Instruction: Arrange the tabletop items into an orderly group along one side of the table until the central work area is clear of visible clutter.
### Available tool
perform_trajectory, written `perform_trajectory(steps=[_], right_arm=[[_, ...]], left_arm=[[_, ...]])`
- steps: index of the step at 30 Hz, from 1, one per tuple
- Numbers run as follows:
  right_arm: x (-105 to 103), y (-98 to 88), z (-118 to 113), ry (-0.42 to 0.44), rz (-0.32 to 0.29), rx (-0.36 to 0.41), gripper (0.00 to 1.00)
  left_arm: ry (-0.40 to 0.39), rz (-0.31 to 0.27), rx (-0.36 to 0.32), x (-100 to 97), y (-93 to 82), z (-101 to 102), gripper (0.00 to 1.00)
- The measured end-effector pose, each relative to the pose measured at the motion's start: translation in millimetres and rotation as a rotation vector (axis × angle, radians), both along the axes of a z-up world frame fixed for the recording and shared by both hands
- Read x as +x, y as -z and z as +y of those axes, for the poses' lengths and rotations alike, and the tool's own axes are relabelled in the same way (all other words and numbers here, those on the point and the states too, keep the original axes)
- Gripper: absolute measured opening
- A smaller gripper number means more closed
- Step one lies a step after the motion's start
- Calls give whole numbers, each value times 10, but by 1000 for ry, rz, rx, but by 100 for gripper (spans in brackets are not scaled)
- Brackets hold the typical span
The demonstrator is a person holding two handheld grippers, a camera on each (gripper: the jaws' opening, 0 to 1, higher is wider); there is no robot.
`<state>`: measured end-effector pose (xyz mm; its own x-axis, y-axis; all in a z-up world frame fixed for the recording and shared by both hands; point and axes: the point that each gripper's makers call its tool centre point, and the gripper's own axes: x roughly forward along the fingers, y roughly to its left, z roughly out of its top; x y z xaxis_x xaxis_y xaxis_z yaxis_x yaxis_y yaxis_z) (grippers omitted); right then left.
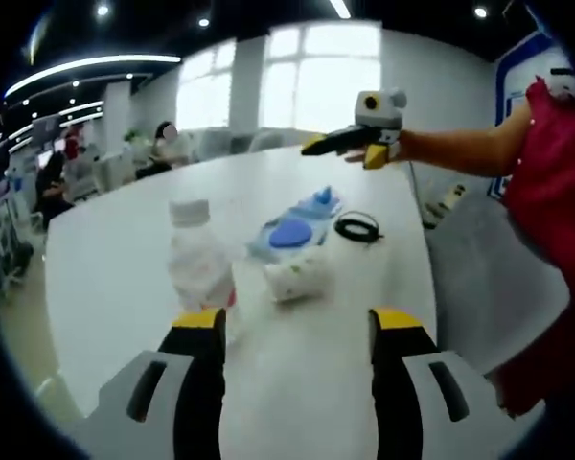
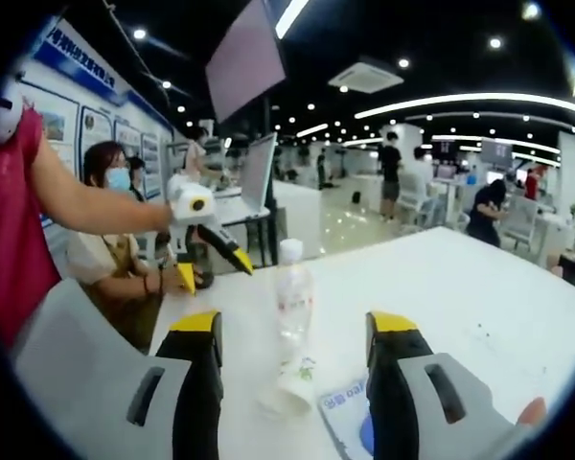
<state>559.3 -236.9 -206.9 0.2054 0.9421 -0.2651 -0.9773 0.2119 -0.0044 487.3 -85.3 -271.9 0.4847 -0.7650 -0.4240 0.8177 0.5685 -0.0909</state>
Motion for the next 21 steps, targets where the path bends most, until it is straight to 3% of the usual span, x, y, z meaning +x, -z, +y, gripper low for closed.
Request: perform_trajectory(steps=[13,21], right_arm=[[-245,233,-389,5,55,-6,58],[-314,452,-523,-5,90,-39,56]], left_arm=[[-3,47,-3,-402,97,-420,56],[19,57,13,-397,121,-636,55]])
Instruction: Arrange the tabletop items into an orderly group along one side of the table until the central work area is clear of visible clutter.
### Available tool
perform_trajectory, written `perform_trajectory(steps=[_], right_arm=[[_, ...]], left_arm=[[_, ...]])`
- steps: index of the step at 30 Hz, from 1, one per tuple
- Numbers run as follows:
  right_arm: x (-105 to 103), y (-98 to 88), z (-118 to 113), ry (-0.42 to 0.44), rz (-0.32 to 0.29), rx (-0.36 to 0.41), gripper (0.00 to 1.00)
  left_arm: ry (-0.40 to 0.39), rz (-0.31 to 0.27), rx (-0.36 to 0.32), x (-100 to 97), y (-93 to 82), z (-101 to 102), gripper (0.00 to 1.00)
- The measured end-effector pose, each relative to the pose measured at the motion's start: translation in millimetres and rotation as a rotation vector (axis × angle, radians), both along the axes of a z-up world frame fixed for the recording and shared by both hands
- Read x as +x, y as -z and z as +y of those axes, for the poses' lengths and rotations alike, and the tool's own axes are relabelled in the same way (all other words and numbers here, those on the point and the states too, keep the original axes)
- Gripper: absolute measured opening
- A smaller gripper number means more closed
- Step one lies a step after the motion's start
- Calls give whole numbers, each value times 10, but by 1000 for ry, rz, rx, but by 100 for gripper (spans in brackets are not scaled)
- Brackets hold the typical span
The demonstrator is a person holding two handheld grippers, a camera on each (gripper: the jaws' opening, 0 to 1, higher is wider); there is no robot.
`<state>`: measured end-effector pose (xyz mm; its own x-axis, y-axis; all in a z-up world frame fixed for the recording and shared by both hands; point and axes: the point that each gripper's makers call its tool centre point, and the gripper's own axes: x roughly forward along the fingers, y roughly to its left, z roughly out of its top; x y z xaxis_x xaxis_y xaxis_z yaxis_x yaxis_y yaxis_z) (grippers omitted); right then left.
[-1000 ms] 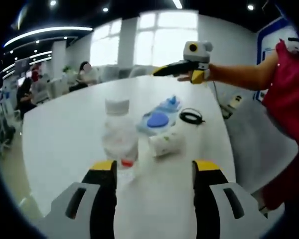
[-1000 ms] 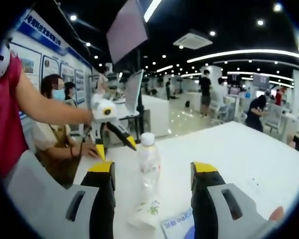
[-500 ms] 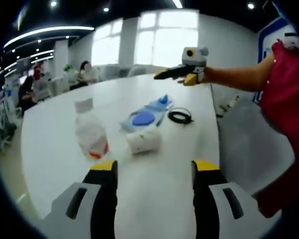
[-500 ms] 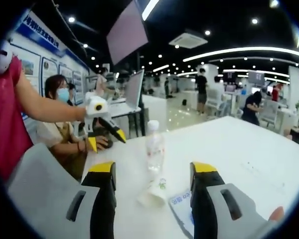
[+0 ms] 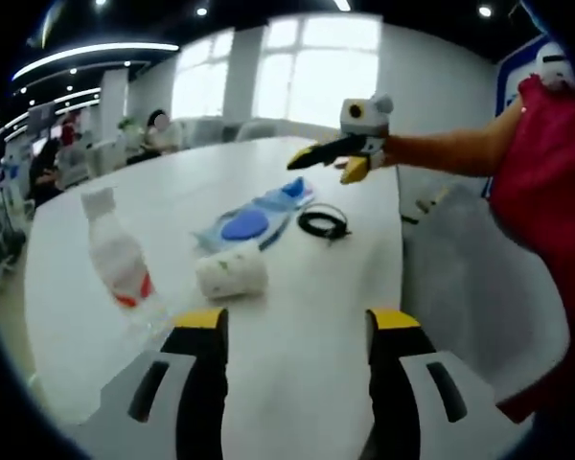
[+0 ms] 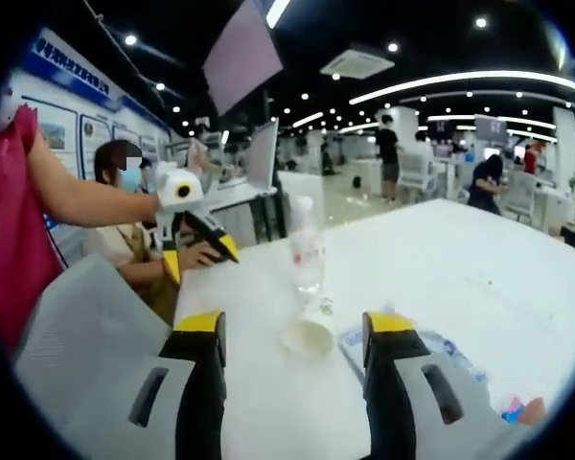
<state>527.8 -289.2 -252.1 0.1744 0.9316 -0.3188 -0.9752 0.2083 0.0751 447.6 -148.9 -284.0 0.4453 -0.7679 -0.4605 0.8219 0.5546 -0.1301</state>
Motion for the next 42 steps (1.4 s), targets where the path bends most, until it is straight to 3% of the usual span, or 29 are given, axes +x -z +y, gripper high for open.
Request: perform_trajectory(steps=[8,21,26,33,42], right_arm=[[62,73,41,-2,25,19,56],[141,170,44,31,74,71,55],[156,212,-39,62,95,87,55],[117,343,-174,76,107,37,56],[23,410,-355,104,153,-22,57]], left_arm=[[82,-13,79,151,10,-184,55],[350,-46,381,455,169,-388,54],[434,-58,456,579,236,-474,53],[509,-74,516,816,277,-554,52],[625,-86,613,930,452,-717,50]])
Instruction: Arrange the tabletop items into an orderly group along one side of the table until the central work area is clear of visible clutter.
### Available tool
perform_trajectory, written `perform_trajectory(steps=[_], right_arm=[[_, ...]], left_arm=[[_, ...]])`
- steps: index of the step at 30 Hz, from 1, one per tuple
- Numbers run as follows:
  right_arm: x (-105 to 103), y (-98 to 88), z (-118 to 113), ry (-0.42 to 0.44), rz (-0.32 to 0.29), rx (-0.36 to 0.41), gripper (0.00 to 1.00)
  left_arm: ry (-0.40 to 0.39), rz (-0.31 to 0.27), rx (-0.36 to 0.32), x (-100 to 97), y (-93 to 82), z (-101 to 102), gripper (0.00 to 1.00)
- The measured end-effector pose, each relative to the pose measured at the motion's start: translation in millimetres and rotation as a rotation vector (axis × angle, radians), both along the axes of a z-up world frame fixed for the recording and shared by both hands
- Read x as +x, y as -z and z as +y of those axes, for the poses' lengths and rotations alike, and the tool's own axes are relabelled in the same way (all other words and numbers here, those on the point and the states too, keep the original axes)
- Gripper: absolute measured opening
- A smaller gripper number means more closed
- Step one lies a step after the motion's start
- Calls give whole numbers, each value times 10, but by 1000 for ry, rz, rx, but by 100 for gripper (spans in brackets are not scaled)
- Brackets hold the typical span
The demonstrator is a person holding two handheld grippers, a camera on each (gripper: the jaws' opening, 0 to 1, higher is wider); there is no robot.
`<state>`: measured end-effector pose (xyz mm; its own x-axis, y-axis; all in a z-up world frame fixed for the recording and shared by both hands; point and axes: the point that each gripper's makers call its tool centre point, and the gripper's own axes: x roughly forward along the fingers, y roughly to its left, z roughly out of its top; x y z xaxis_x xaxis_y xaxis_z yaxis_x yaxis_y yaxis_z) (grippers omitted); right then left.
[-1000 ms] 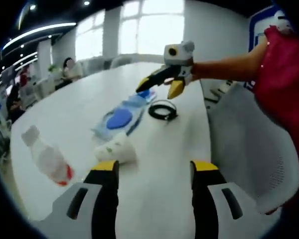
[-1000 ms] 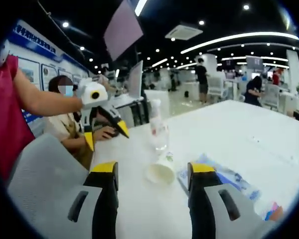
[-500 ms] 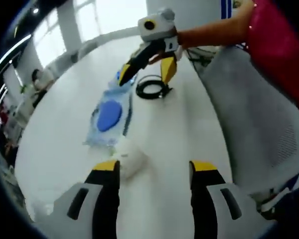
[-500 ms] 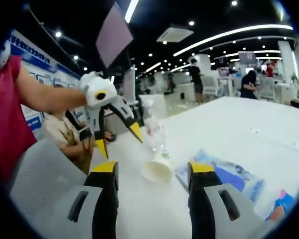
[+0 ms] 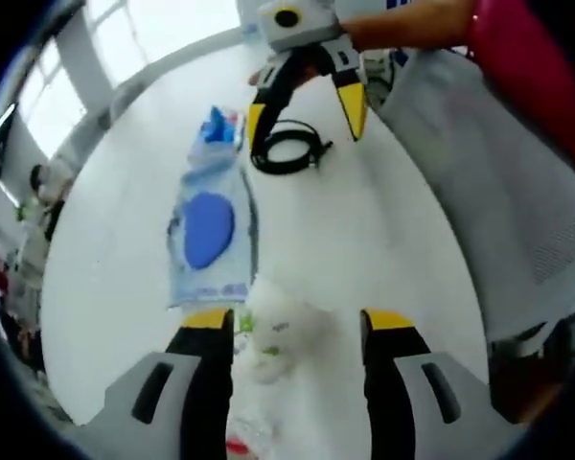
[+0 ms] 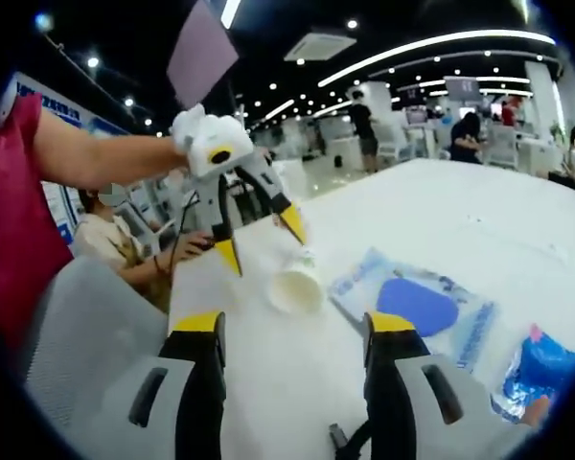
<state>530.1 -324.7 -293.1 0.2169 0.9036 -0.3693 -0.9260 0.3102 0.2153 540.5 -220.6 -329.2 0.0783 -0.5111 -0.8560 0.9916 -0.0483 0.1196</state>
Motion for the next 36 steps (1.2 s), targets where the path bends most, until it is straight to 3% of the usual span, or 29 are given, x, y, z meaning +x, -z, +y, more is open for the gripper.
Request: perform_trajectory(steps=[3,9,20,30,36], right_arm=[[-17,-6,-6,1,6,2,57],[27,-91,10,29,25,64,57],[76,-154,-57,65,42,110,57],[135,-210,-114,94,52,151,56],[145,-194,-117,96,58,153,56]], left_arm=[[28,4,12,-7,58,-23,50],[111,-37,141,78,223,75,49],[201,-35,242,109,433,74,46],[259,-29,305,77,592,97,44],[244,-22,295,81,600,82,44]])
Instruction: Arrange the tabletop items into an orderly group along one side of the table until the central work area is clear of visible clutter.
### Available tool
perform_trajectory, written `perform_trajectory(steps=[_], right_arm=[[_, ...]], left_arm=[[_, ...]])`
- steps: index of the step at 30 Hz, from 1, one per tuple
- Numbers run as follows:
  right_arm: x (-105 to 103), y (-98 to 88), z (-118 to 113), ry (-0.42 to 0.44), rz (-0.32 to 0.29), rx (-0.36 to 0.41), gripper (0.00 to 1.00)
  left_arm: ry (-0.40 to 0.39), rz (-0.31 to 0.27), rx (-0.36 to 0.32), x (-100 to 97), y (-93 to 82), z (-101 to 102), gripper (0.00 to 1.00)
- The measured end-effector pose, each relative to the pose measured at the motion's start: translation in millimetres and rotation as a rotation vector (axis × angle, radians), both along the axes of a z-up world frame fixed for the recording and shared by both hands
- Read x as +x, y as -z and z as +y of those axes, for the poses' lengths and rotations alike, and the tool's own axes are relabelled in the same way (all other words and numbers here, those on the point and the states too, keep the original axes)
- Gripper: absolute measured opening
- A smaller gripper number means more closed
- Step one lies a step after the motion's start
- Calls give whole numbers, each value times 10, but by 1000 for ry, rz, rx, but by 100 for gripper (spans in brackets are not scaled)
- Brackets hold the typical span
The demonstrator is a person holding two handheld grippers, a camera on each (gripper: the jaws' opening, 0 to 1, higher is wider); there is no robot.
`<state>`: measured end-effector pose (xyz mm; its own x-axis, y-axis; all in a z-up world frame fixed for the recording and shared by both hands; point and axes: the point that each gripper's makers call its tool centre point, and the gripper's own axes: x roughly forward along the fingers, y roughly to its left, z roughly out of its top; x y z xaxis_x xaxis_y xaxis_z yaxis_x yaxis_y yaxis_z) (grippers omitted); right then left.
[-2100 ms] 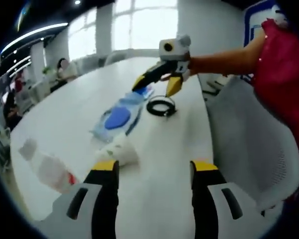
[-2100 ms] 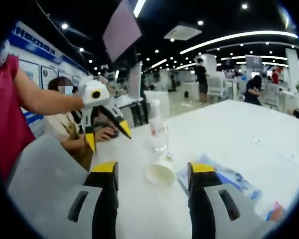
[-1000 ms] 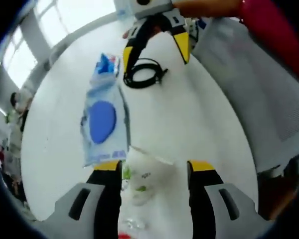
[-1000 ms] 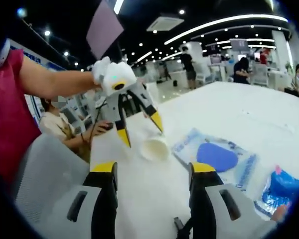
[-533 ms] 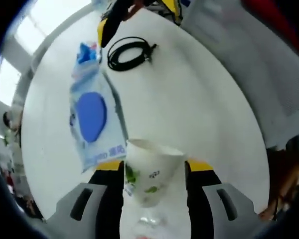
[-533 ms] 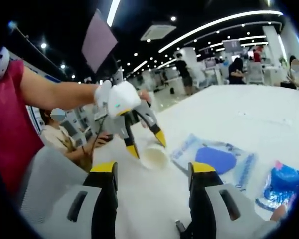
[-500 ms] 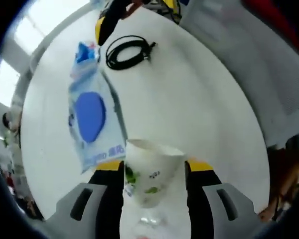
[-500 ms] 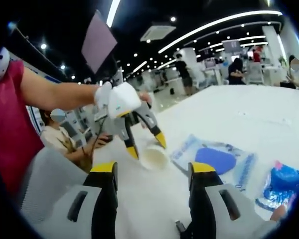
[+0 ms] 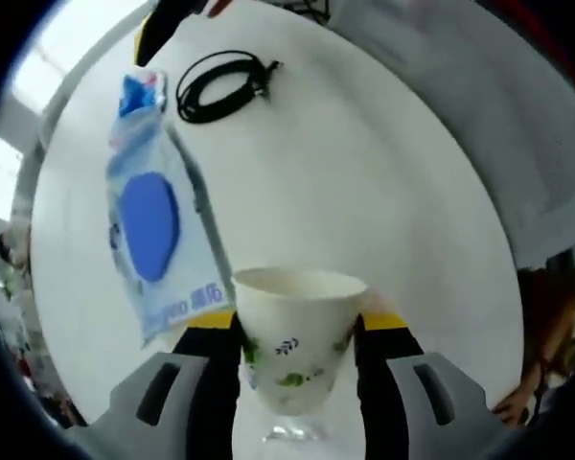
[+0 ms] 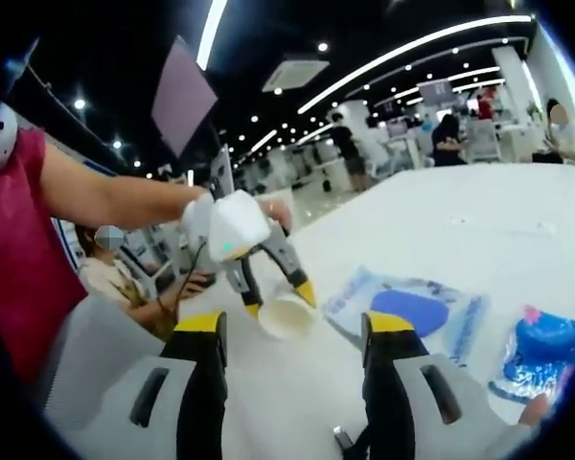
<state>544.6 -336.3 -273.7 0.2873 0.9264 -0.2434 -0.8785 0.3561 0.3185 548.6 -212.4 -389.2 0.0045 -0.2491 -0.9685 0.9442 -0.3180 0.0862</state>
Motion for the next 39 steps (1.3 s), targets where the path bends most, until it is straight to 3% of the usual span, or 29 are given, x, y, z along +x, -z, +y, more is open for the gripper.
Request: perform_trajectory(steps=[12,27,39], right_arm=[[-29,34,42,-19,5,-10,56],[-124,69,77,-64,7,-33,56],[-201,82,130,-113,7,-53,56]], left_arm=[[-57,19,-57,-78,-35,-16,42],[-166,25,-184,-170,-210,-92,41],[-327,25,-329,-254,-343,-71,41]])
